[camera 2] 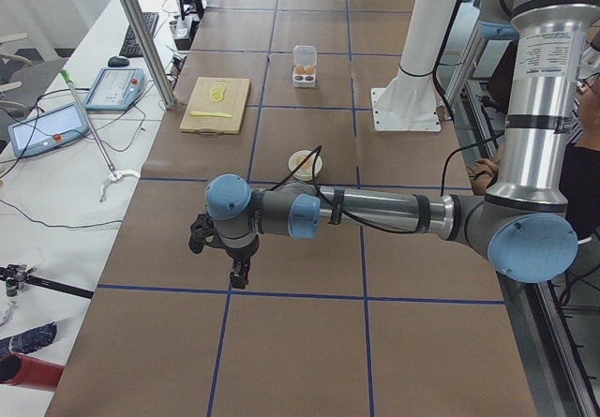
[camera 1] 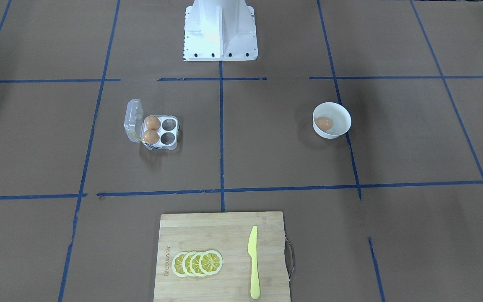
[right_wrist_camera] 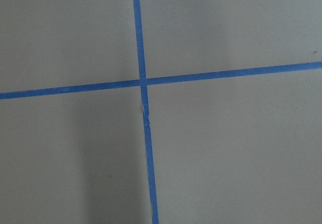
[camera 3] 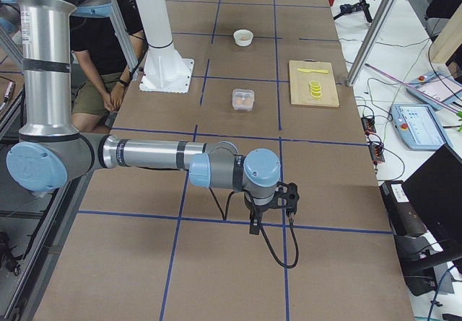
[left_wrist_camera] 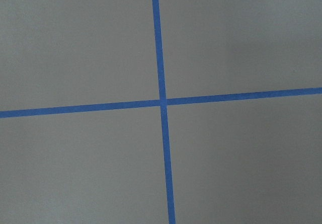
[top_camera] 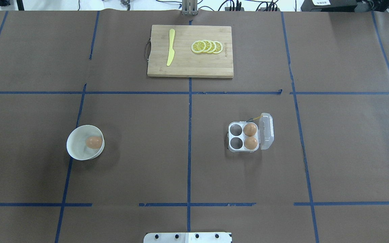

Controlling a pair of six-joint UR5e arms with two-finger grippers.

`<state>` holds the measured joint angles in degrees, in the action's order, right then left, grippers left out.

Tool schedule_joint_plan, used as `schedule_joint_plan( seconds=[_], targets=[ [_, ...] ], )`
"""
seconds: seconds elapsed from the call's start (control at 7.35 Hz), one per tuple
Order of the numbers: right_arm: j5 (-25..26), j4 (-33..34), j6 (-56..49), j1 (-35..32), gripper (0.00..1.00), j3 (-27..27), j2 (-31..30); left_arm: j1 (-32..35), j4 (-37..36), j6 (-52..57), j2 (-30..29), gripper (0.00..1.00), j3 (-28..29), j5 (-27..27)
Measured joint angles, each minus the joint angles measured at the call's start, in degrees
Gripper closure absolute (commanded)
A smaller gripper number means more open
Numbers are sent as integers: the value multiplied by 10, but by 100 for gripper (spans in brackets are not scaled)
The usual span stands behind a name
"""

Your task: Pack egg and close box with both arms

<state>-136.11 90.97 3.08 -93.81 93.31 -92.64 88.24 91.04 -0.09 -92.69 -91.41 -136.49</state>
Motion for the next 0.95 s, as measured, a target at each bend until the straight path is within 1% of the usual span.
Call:
schedule_joint_plan(
  seconds=[0.27, 0.54, 0.68, 0.95],
  targets=[
    [-2, -1, -1, 0, 0, 2, 1, 0, 22, -1, -1, 0, -8, 0],
    [-6, -1, -1, 0, 0, 3, 2, -7, 62, -20, -4, 0, -45, 2],
    [-9, -2, -2, 0, 0, 4, 4, -27, 76, -55, -7, 0, -75, 4],
    [-13, -3, -3, 1, 0, 11, 10, -112, 88, -201, -8, 1, -149, 15]
  ],
)
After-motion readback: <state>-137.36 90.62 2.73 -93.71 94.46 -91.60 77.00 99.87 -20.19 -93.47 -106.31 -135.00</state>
